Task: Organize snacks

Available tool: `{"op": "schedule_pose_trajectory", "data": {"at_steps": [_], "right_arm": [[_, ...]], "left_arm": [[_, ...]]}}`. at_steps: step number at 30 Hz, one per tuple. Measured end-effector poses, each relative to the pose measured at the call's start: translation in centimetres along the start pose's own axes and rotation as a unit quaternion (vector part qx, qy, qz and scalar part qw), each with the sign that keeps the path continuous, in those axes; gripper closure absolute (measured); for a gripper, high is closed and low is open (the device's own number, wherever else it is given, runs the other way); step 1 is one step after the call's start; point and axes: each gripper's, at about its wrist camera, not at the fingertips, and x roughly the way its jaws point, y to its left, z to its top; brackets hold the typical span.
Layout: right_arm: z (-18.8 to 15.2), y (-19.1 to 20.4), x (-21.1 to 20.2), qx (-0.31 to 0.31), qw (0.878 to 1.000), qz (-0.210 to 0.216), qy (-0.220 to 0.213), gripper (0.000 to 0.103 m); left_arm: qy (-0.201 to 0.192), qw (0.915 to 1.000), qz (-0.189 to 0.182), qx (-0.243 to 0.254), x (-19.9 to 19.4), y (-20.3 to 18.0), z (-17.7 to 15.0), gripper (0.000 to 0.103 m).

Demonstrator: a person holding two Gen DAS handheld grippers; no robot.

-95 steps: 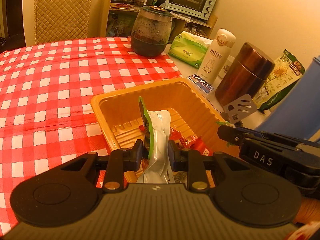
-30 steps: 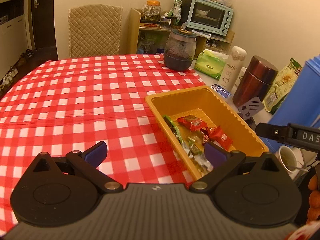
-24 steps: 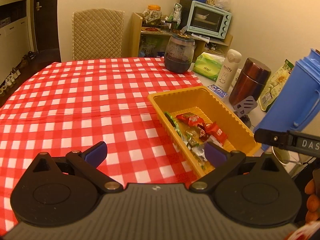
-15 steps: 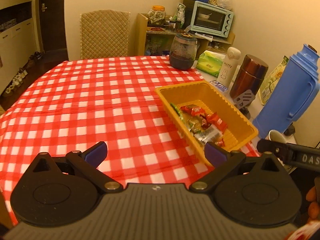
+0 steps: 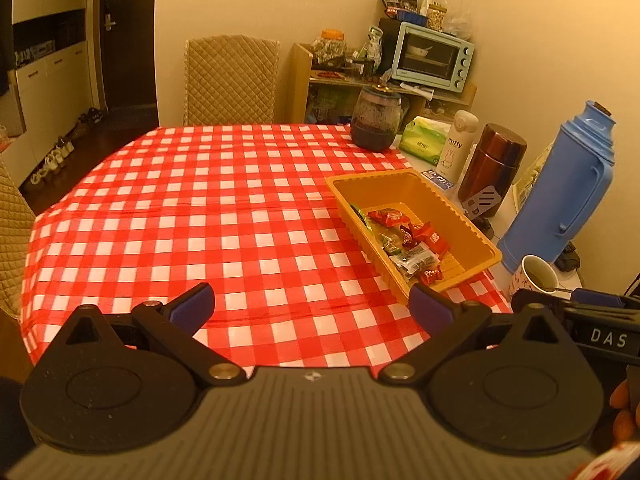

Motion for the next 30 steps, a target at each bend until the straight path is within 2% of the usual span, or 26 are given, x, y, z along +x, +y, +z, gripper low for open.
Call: {"op": "schedule_pose_trajectory", "data": {"at_steps": [11, 30], "right_arm": [[-0.8, 1.6, -3.3, -0.025, 1.0, -0.004, -0.013, 0.013], [-2.2, 2.5, -4.5, -0.037, 0.999, 0.003, -0.017, 0.013]], "left_arm": [[-0.015, 0.9998, 0.0, 0.01, -3.5, -0.2, -1.5, 0.0], [-0.033, 0.9992, 0.013, 0.019, -5.2, 0.1, -2.6, 0.0]]}}
